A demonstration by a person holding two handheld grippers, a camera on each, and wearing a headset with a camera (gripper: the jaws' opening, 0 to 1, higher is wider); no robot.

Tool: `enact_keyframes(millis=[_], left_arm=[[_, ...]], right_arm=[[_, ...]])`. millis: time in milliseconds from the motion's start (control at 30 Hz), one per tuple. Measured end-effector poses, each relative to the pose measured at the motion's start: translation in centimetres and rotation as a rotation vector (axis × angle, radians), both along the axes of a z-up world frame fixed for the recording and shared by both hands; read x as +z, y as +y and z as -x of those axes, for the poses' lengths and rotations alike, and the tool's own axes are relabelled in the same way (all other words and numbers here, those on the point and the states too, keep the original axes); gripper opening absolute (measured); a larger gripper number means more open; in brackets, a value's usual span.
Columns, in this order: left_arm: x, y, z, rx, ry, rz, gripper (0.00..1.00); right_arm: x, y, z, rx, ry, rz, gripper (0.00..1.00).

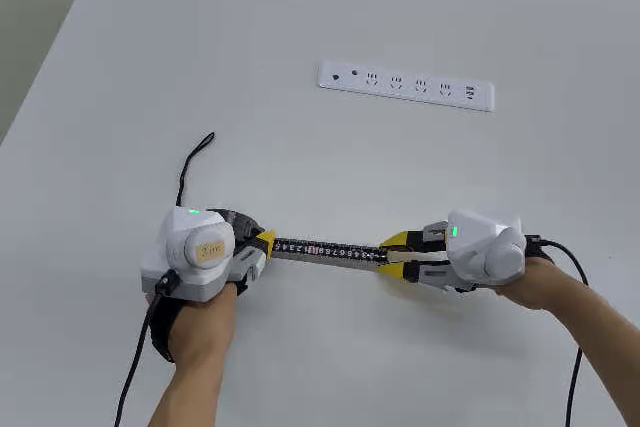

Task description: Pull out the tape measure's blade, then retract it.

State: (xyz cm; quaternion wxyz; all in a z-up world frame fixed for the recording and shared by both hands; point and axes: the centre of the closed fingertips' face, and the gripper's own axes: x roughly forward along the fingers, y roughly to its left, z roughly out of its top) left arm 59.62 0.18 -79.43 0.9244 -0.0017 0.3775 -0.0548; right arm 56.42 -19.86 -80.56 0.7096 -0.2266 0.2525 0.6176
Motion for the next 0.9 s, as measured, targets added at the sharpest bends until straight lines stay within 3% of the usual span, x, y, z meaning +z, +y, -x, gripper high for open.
enact_keyframes(millis=[900], left_arm=[[-0.08, -0.02, -0.04, 0.0, 0.009, -0.013, 0.66]], right_arm=[[-0.06, 1.03, -0.24, 0.013, 0.003, 0.007, 0.14]])
